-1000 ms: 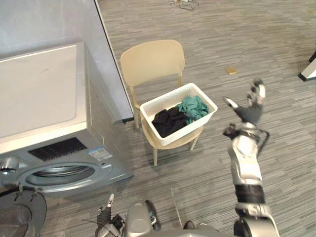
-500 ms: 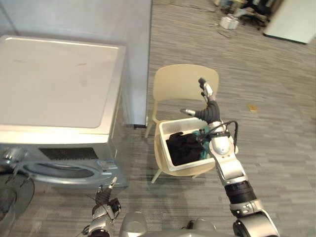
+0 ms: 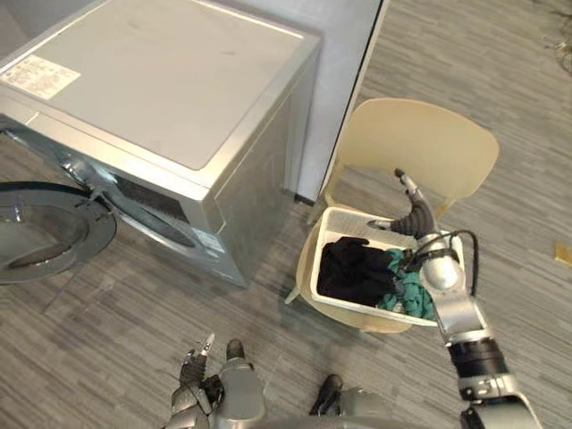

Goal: Pick up the laundry basket with both hands and put the clothes into the washing machine.

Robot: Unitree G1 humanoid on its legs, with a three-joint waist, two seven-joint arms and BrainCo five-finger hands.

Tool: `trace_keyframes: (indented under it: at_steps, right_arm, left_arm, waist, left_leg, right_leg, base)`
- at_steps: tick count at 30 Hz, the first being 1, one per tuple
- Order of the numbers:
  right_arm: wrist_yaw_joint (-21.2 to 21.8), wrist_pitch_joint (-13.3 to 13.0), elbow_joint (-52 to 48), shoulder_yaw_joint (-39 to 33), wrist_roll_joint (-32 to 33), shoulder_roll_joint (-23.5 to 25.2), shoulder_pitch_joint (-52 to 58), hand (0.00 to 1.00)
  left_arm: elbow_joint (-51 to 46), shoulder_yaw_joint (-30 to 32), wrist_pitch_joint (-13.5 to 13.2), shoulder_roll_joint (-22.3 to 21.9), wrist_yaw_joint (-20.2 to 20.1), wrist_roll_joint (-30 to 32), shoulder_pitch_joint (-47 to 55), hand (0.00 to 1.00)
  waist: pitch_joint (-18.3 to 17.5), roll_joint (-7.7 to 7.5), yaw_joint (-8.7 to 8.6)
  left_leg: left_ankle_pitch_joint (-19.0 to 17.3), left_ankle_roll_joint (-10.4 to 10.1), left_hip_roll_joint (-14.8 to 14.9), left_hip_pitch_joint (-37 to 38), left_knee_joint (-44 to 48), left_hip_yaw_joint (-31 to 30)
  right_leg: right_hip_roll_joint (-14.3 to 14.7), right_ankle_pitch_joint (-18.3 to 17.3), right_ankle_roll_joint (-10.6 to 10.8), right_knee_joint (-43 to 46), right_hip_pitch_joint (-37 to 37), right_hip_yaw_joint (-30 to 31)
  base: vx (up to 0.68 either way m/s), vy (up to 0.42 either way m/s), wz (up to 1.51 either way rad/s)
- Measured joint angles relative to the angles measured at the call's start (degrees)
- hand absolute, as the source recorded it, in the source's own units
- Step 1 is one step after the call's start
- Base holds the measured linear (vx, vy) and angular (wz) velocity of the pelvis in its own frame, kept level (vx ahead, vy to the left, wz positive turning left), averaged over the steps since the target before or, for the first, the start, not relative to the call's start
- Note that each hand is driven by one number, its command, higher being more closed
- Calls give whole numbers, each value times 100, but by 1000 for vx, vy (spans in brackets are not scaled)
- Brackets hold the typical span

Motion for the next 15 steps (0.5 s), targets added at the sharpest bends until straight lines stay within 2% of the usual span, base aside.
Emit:
trace_keyframes:
  at_steps: [2, 5, 6, 9, 13, 15]
  right_arm:
    - [17, 64, 276, 13, -201, -4, -231, 0]
    - [82, 161, 772, 116, -541, -21, -585, 0]
    - [162, 175, 1069, 187, -644, -82, -818, 0]
    - [207, 298, 1710, 277, -835, -208, -1460, 0]
    - [300, 502, 2303, 278, -981, -228, -1808, 0]
    - [367, 657, 2533, 276, -993, -104, -1875, 0]
  left_arm:
    - [-181, -13, 2, 21, 0, 10, -17, 0]
    - [-433, -61, -3, 5, -13, 19, -23, 0]
    - [-525, -60, -4, 0, -16, 15, -37, 0]
    - [-659, -54, -55, -7, -13, -1, -133, 0]
    - [-653, -40, -74, -18, -1, -66, -409, 0]
    - [-605, -30, -88, -69, 8, -292, -585, 0]
  waist:
    - [149, -51, 11]
    - [395, -14, 66]
    - [509, -3, 169]
    - [750, 77, 245]
    - [943, 75, 307]
    - [959, 66, 314]
  left_leg:
    - [78, -7, -71, -148, -74, -32]
    - [223, 44, -229, -299, -226, -118]
    - [313, 74, -282, -301, -377, -61]
    - [543, 140, -384, -425, -697, 22]
    - [597, 171, -405, -611, -737, 35]
    - [636, 187, -409, -717, -769, 91]
  right_leg:
    - [-94, 33, 52, 32, -152, -53]
    - [-178, 185, 122, -119, -243, -127]
    - [-180, 307, 128, -255, -298, -94]
    - [-156, 628, 140, -630, -448, -83]
    - [-100, 895, 126, -903, -561, -67]
    - [-90, 957, 98, -935, -705, -10]
  base:
    - [-19, 94, 23]
    - [-28, 107, 17]
    - [-32, 77, -6]
    - [-70, 93, -6]
    - [-51, 65, -4]
    - [-47, 45, -11]
